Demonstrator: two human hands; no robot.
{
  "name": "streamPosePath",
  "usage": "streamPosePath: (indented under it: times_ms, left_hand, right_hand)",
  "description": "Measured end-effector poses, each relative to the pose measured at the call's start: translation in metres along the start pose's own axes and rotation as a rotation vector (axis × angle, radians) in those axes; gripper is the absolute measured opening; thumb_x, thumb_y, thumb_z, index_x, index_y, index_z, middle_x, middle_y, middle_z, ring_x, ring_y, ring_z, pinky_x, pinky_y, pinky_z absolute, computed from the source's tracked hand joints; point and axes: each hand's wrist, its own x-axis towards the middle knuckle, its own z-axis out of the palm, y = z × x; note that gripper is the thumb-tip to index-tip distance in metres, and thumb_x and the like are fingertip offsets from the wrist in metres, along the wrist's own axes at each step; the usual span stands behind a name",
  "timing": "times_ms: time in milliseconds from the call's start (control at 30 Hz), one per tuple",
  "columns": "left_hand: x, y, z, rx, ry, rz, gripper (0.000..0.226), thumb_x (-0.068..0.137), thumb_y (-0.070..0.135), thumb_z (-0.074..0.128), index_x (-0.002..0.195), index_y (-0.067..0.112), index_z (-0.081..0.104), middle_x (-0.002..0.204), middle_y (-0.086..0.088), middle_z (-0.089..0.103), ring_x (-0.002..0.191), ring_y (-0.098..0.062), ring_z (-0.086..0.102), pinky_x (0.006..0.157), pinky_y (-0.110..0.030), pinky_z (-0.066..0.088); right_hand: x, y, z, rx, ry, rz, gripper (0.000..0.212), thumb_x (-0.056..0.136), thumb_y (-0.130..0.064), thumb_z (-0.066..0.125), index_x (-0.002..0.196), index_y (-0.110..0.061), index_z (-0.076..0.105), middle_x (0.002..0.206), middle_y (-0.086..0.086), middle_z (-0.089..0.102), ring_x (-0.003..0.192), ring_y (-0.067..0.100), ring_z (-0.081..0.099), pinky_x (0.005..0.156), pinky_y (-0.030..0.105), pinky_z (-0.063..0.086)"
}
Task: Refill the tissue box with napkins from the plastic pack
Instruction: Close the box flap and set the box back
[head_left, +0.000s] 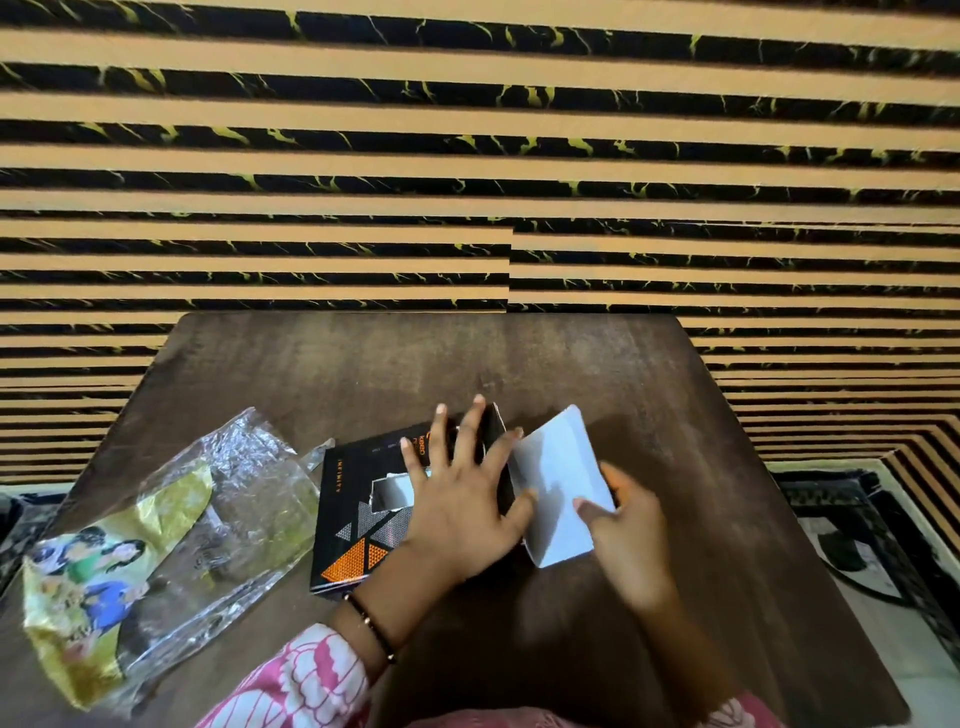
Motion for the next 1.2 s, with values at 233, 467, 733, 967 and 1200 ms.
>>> streamPosePath:
  times_ms: [233, 467, 733, 967, 1200]
  left_hand:
    - [0.004, 0.001, -0.031, -0.475, 0.251, 0.031, 0.056, 0.085, 0.061, 0.027, 0.134, 0.037, 0.037, 0.157, 0.011, 0.006, 0.146, -0.017, -0.005, 0.115, -0.055, -0.001]
    - [0.012, -0.009, -0.027, -0.552, 0.286, 0.093, 0.05, 0.084, 0.053, 0.04, 0.13, 0.034, 0.04, 0.149, 0.009, 0.021, 0.138, -0.014, 0.025, 0.107, -0.057, 0.027]
    - [0.01, -0.005, -0.019, -0.651, 0.318, 0.036, 0.067, 0.082, 0.053, 0.037, 0.143, 0.031, 0.019, 0.154, 0.008, 0.02, 0.142, -0.007, 0.015, 0.114, -0.056, 0.013]
    - [0.006, -0.01, -0.018, -0.7, 0.337, 0.043, 0.062, 0.085, 0.049, 0.036, 0.142, 0.036, 0.015, 0.153, 0.01, 0.023, 0.142, -0.007, 0.016, 0.114, -0.055, 0.016]
    - [0.005, -0.014, -0.019, -0.704, 0.334, 0.057, 0.056, 0.086, 0.051, 0.033, 0.141, 0.045, 0.021, 0.153, 0.01, 0.021, 0.142, -0.005, 0.014, 0.114, -0.056, 0.014]
  right_hand:
    - [0.006, -0.052, -0.044, 0.332, 0.17, -0.31, 0.033, 0.087, -0.008, 0.06, 0.109, -0.031, 0.066, 0.106, -0.019, 0.068, 0.105, 0.001, 0.063, 0.093, 0.024, 0.048]
    - [-0.008, -0.064, -0.021, 0.212, -0.029, -0.571, 0.039, 0.081, -0.034, 0.058, 0.12, -0.033, 0.056, 0.127, -0.026, 0.056, 0.122, -0.007, 0.048, 0.101, 0.011, 0.038]
    - [-0.024, -0.063, 0.01, -0.006, -0.004, -0.669, 0.046, 0.085, -0.037, 0.049, 0.129, -0.026, 0.05, 0.136, -0.005, 0.051, 0.126, 0.005, 0.046, 0.102, 0.031, 0.043]
    - [-0.028, -0.061, 0.02, -0.199, -0.122, -0.664, 0.054, 0.09, -0.045, 0.029, 0.143, -0.034, 0.03, 0.152, -0.013, 0.032, 0.14, 0.0, 0.024, 0.116, 0.031, 0.025]
    - [-0.035, -0.064, 0.02, -0.439, -0.225, -0.671, 0.07, 0.084, -0.067, 0.0, 0.146, -0.038, 0.011, 0.154, -0.022, 0.01, 0.144, 0.002, 0.005, 0.119, 0.039, 0.011]
